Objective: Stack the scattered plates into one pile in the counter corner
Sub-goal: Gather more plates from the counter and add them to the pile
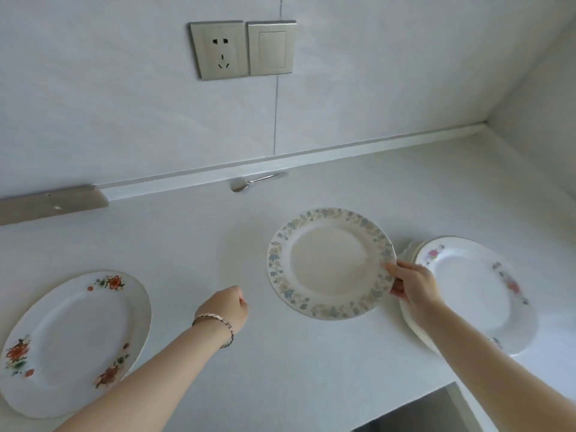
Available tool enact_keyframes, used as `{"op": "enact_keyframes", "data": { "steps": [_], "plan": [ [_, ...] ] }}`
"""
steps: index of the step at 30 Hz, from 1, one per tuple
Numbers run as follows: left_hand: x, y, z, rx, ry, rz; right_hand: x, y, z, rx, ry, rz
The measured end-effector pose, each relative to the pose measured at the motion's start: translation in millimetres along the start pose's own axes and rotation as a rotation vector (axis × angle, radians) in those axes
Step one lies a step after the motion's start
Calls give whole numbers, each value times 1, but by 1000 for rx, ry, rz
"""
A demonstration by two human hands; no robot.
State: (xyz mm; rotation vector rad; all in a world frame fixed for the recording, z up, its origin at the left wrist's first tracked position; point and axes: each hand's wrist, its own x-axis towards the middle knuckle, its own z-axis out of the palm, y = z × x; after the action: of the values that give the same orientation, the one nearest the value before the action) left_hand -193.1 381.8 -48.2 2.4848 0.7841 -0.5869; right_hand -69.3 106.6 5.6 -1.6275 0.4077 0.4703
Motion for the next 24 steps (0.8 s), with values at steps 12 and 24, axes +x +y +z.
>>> {"op": "enact_keyframes", "data": {
  "steps": [12,24],
  "plan": [
    [-8,192,69,24,-11,157,7,10,-241,182,248,42],
    [-6,237,80,92,20,121,18,41,-269,-178,340,41]
  ]
}}
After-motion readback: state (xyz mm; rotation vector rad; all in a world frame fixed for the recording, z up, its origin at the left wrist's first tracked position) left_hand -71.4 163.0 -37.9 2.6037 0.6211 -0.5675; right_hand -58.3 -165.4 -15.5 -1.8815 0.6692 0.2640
